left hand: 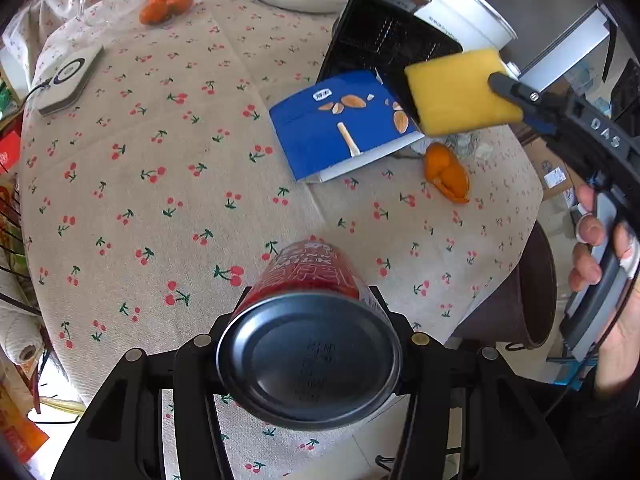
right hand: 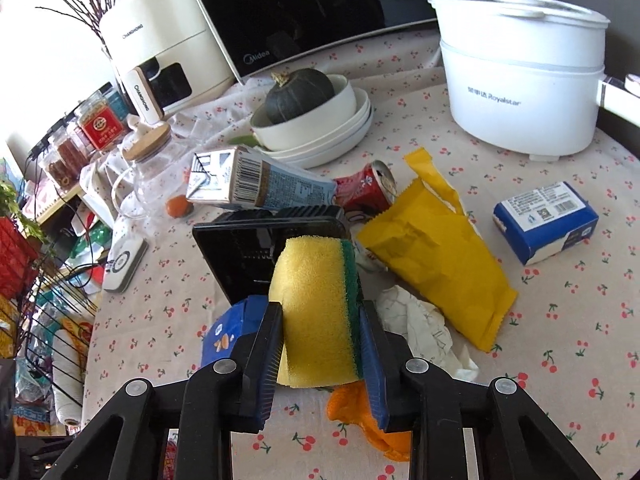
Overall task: Collect trash
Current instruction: 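Carry the can and sponge over the brown bin and open both tools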
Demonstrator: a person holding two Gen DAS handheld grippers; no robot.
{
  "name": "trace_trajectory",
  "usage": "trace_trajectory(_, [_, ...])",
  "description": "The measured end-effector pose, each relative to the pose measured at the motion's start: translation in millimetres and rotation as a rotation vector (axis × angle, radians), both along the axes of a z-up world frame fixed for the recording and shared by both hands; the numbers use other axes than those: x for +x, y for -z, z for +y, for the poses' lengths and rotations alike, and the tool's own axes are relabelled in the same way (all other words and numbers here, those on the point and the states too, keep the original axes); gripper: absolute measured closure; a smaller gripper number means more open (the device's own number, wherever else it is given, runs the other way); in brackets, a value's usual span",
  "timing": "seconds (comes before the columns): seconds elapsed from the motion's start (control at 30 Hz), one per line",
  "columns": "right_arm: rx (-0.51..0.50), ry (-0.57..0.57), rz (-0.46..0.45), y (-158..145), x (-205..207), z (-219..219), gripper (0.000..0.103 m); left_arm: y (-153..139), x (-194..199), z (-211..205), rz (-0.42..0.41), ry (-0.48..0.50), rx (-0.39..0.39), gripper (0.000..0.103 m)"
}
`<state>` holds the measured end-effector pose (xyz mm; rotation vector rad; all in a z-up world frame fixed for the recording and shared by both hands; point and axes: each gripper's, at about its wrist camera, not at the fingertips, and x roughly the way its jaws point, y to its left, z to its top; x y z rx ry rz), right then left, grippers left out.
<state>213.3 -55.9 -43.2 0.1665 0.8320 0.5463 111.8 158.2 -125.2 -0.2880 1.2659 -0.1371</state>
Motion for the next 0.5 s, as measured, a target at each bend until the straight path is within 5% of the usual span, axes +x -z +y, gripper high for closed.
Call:
trace_trajectory(0.2, [0.003,-0.007,-0.04,-21.4,-14.7,-20.2,0.07,10.1,-0.6,-5.1,0.025,0.018,0.044,0.049])
trace_trajectory(0.5, [-0.007,0.023,-0.047,-47.2,-40.5,-77.5,0.07,-13.4,-0.6,-1.3,-0.067,-0.023,0.011,0.049])
